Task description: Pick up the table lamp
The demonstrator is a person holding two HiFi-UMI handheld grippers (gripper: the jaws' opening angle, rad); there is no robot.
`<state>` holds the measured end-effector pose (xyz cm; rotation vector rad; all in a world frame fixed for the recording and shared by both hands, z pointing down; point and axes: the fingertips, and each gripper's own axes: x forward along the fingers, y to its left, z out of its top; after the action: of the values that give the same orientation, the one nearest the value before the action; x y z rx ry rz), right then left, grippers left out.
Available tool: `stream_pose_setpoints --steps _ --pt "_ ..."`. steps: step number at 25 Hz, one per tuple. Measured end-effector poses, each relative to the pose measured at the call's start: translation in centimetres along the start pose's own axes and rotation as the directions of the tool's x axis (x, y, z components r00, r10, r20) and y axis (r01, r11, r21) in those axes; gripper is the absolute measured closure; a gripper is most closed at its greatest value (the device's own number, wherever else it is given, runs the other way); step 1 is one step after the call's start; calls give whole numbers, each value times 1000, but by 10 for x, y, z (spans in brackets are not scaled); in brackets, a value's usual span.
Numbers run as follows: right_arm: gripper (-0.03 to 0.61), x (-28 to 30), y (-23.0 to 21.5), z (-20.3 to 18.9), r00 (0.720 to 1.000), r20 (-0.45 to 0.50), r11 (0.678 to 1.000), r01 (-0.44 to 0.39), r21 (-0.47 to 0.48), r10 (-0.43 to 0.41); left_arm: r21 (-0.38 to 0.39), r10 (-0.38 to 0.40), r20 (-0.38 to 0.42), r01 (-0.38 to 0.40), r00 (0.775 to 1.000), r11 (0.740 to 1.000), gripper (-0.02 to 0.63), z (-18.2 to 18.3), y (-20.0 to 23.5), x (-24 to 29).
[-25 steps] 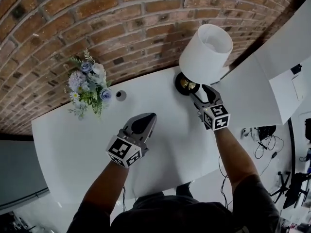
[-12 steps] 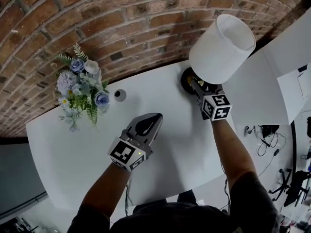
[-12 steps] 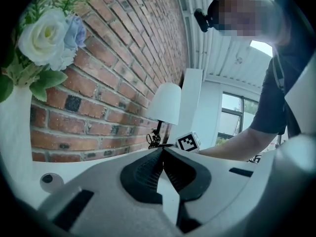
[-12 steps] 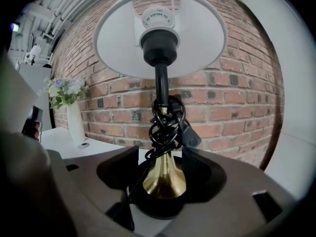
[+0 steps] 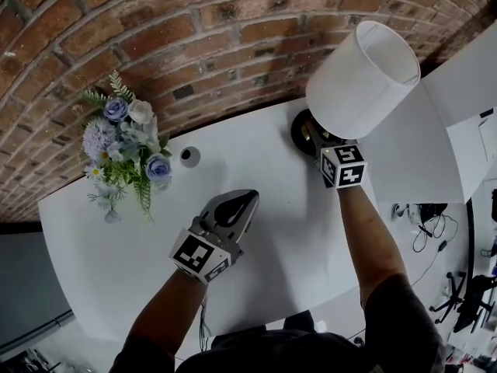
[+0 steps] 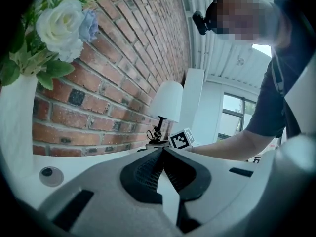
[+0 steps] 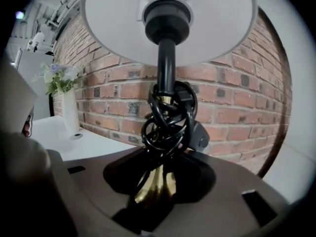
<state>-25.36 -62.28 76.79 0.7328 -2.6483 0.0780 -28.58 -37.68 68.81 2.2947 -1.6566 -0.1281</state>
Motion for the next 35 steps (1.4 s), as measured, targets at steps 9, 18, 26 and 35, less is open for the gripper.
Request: stream_pose_setpoints --steps 9,18,26,35 --pt "474 -16 -6 2 999 -38 1000 -18 -18 18 9 -6 0 6 1000 1000 609 7 -11 2" --pt "476 -43 -7 6 997 -65 998 -32 -59 28 41 -39 1 38 999 998 609 24 -32 15" --pt "477 -92 -27 36 998 -58 997 -19 -79 15 71 -75 7 74 997 995 609 54 -64 31" --pt "477 -154 -61 81 999 -50 997 9 -77 -13 123 -108 21 105 994 987 609 99 -111 52"
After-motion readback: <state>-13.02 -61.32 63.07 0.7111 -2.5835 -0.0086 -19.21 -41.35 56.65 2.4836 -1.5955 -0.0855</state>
